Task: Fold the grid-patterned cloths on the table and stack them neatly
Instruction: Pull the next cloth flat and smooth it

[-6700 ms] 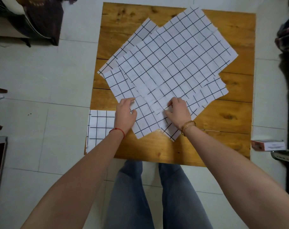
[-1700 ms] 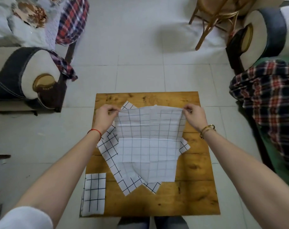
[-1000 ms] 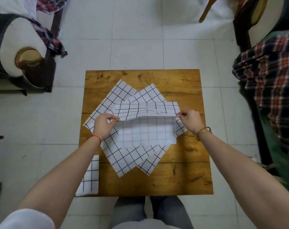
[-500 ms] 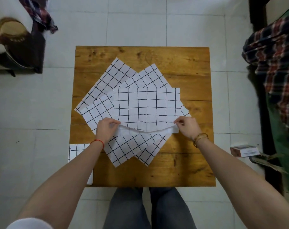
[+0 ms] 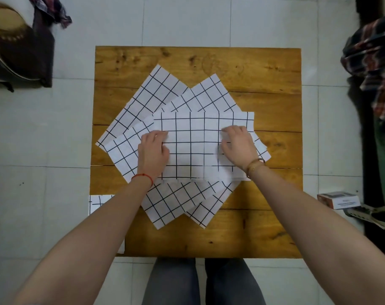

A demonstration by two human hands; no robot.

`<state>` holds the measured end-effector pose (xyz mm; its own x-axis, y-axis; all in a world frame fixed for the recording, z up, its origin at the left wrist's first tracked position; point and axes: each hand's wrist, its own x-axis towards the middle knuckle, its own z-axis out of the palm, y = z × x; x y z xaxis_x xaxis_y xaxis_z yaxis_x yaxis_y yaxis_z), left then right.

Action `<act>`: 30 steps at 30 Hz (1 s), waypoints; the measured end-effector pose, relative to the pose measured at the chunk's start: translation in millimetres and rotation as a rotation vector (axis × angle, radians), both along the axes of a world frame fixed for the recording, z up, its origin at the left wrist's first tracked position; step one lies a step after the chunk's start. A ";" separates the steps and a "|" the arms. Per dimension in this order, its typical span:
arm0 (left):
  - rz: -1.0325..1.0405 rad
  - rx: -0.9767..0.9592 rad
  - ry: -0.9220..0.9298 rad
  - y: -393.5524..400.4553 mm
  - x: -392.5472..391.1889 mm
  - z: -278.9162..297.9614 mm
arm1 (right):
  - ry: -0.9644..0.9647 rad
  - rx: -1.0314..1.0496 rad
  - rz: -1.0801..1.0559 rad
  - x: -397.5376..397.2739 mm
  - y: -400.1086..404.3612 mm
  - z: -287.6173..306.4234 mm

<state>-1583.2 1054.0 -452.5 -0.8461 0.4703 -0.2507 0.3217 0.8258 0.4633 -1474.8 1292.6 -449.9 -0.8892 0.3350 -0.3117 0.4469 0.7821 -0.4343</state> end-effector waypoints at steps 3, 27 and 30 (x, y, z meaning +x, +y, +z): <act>-0.091 -0.077 0.067 18.4 -16.0 -11.6 | 0.049 -0.005 0.086 -37.8 -16.6 -6.8; -0.144 -0.338 0.105 20.0 -32.6 -53.0 | -0.096 0.358 0.379 -77.4 -57.5 -60.8; -0.150 -0.350 0.117 21.0 -33.7 -51.7 | -0.131 0.379 0.304 -59.0 -35.4 -59.8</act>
